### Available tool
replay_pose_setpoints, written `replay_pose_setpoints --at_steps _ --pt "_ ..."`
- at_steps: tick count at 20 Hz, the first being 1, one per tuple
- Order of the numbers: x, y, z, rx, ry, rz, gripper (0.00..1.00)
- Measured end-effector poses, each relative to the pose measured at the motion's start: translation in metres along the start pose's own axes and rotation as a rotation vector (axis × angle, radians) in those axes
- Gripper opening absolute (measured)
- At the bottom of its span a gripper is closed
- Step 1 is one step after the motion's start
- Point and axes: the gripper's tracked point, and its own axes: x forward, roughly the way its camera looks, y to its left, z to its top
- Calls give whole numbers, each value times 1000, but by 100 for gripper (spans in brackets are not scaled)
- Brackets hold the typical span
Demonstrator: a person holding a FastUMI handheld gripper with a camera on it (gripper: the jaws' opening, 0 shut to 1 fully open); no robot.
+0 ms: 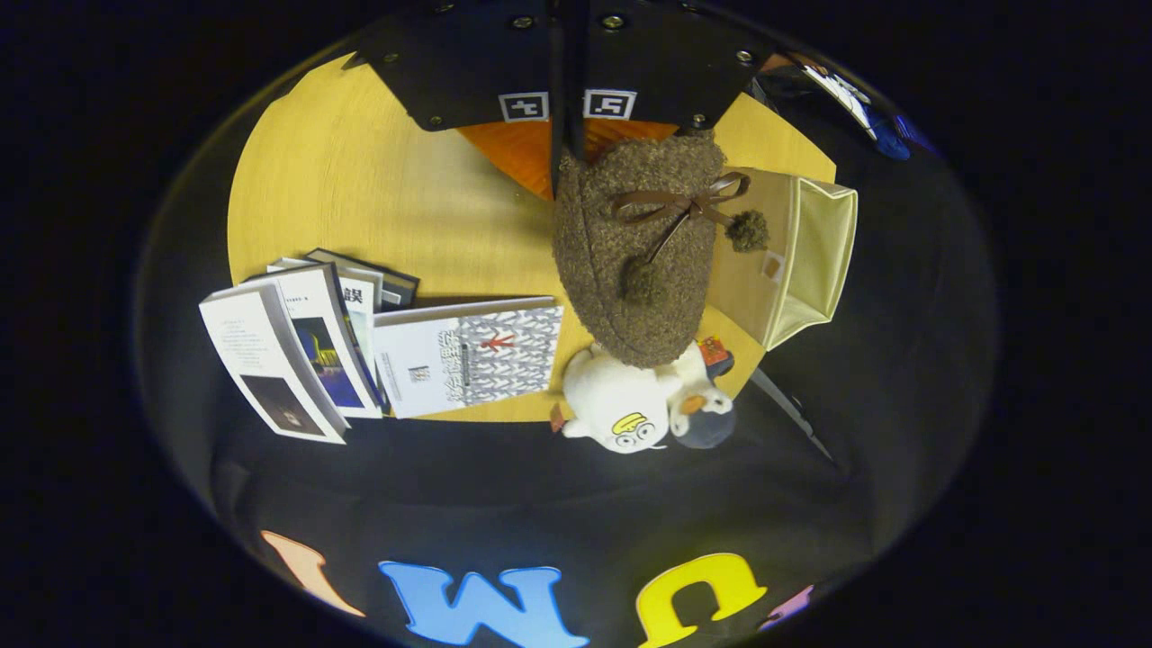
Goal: Open the storage box then place both shoes into the box .Put the left shoe in first, then the right shoe, with the right side of both shoes facing outward in a uniform manner.
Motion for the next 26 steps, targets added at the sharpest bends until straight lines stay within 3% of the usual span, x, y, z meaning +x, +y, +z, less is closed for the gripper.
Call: replay_pose_setpoints --at_steps 8,16,26 --pt "3 104 41 -130 -24 93 0" --pt "35 206 82 -272 -22 164 0" --pt "117 288 55 -449 124 185 0"
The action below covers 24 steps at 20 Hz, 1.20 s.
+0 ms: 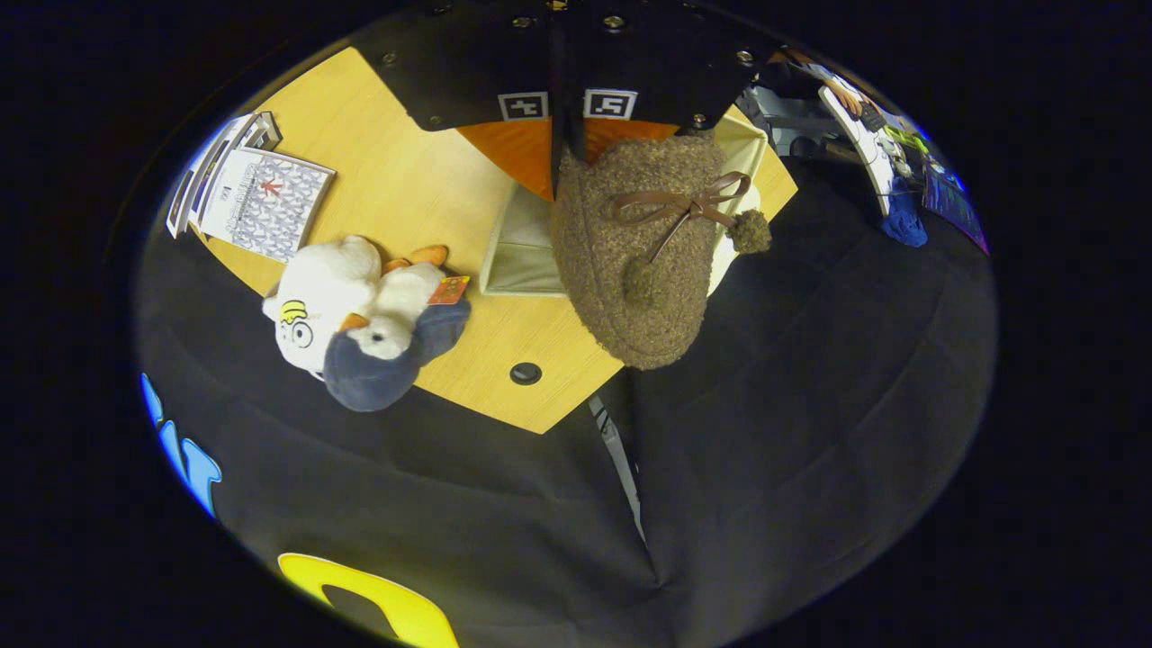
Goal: Open the storage box then place both shoes into the box .Put the left shoe in first, then the right shoe, with the right side of both shoes facing outward in a uniform manner.
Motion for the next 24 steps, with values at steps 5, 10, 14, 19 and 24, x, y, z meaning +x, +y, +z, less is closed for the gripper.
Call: replay_pose_setpoints --at_steps 5,10,14,19,24 --pt "32 12 2 -100 34 -28 0" --pt "45 19 -12 -147 52 -8 9" --pt "13 9 14 -159 -112 -56 96" --pt "-100 -34 36 18 -457 -184 96" --pt "-232 -109 27 157 -777 -394 96"
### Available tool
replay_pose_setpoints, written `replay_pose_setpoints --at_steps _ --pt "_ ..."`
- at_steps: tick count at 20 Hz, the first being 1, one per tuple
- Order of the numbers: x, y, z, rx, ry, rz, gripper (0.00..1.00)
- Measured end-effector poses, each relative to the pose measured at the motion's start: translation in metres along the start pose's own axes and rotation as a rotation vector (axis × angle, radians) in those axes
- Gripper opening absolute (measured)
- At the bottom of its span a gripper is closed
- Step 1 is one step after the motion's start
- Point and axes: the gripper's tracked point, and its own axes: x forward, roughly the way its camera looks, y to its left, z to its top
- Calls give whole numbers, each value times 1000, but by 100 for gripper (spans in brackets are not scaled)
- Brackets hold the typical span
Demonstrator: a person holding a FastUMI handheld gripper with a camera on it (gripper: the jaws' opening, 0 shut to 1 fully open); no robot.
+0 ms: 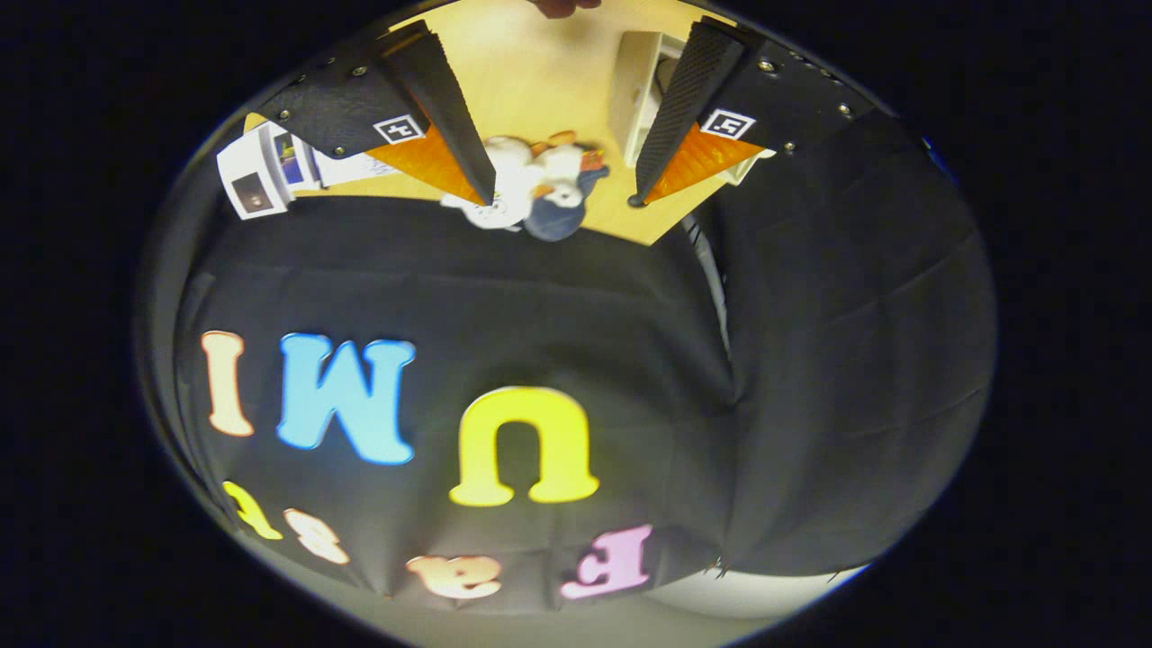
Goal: Open the storage box then place both shoes into the box .Put the left shoe in first, then the right shoe, with the right side of both shoes facing outward in a uniform manner.
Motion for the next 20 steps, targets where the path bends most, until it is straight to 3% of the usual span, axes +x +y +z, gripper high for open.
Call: replay_pose_setpoints --at_steps 4,8,20 --pt "-50 -72 41 -5 -151 -146 96" --pt "-94 -106 68 0 -263 -276 98" --pt "-136 -122 61 28 -290 -410 98"
